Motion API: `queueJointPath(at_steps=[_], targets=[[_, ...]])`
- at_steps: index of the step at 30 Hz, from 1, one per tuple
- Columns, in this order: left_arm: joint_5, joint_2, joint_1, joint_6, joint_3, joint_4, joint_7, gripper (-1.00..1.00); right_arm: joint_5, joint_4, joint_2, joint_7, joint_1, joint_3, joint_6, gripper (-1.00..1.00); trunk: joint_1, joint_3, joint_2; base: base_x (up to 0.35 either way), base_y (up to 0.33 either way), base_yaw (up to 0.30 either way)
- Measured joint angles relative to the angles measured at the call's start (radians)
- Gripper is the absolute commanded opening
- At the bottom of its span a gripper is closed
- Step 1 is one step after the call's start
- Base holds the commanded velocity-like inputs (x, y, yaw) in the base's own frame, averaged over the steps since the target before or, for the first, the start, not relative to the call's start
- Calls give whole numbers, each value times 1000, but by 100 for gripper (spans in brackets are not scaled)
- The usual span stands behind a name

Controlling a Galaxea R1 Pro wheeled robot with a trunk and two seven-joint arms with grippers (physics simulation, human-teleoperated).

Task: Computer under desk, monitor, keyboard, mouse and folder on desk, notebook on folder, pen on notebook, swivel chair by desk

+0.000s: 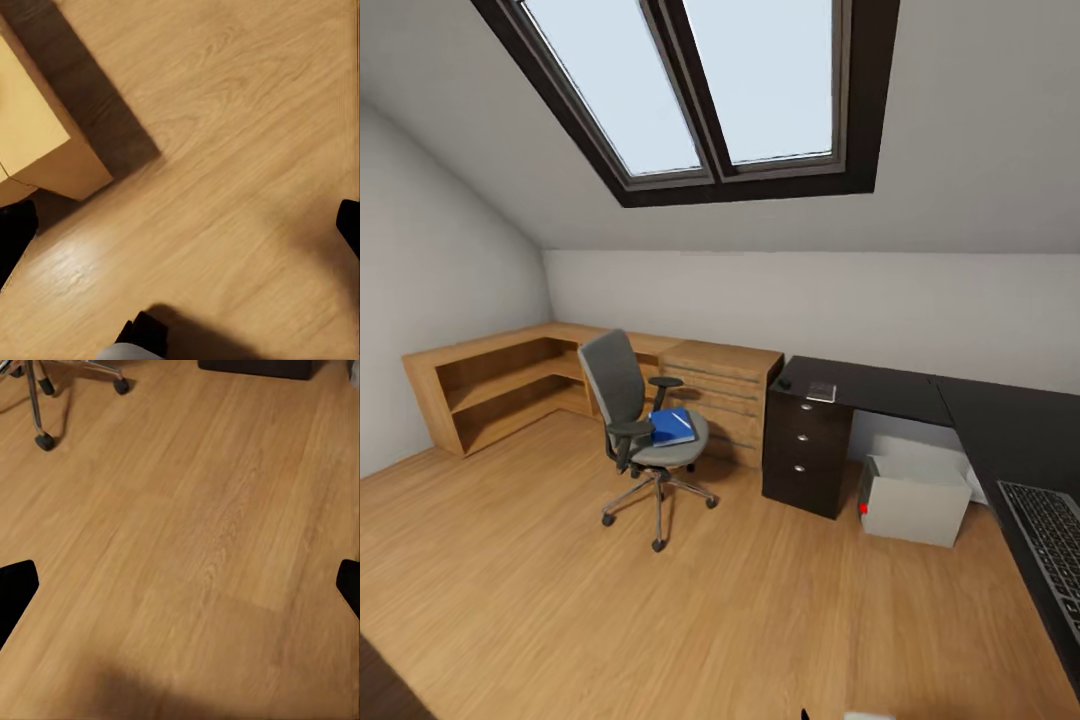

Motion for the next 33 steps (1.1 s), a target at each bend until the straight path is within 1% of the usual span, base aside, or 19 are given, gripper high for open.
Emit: queueJointPath(at_steps=[1,3,5,12,14,18,30,33], targets=[[0,0,0,-12,-20,10,-2,100,0,5,0,0,0,0,-4,100,-4,3,7,328,0,0],[-1,0,0,-31,-43,18,-3,100,0,8,-1,0,0,-1,-6,100,-12,9,21,328,0,0],[0,1,0,-41,-51,21,-3,100,0,9,-1,0,0,-1,-7,100,-19,16,35,328,0,0],[0,1,0,-45,-55,22,-3,100,-1,6,1,0,0,-3,-8,100,-46,38,84,328,0,0],[0,0,0,-46,-55,22,-3,100,0,6,5,0,0,0,-50,100,-54,44,98,329,0,0],[0,-1,0,-46,-56,22,-3,100,0,7,6,0,0,1,-60,100,-69,56,126,329,0,-25],[-1,-3,0,-44,-57,22,-3,100,0,8,4,0,0,0,-63,100,-115,94,210,329,0,-224],[-1,-3,0,-44,-57,22,-3,100,-1,8,5,0,0,0,-63,100,-127,104,231,329,0,-137]])
